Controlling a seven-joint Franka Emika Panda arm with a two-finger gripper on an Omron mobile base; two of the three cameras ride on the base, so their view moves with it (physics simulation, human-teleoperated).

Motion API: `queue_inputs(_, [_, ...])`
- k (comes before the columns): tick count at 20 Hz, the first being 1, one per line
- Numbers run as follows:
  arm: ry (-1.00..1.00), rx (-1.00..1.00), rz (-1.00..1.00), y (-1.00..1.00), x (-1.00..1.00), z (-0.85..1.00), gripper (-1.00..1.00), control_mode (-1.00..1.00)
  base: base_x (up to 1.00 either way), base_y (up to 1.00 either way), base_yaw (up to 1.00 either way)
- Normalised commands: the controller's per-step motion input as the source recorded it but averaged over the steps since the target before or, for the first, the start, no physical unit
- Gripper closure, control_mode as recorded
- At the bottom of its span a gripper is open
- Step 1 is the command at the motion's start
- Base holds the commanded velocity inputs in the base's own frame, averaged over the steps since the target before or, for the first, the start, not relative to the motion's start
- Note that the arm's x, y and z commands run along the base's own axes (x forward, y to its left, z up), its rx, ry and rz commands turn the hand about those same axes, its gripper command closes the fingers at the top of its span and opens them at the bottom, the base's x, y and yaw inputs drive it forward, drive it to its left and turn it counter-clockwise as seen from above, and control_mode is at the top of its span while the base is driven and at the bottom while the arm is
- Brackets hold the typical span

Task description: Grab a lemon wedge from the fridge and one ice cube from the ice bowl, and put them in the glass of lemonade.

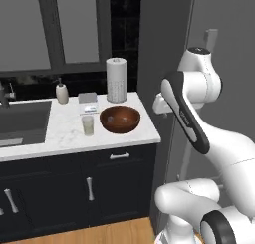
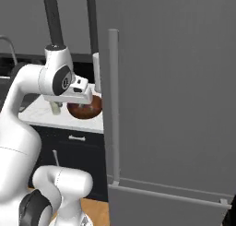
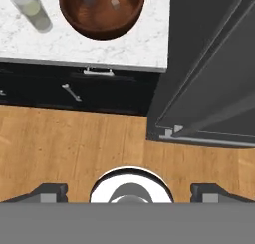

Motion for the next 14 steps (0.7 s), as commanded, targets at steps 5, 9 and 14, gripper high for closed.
queue_inputs(5, [0.00,0.00,0.00,0.00,0.00,0.00,-1.00,1.00,0.74,0.38,-0.02])
queue_inputs(9, [0.00,0.00,0.00,0.00,0.00,0.00,-1.00,1.00,0.54,0.00,0.00])
queue_inputs(14, [0.00,0.00,0.00,0.00,0.00,0.00,-1.00,1.00,0.35,0.41,-0.03])
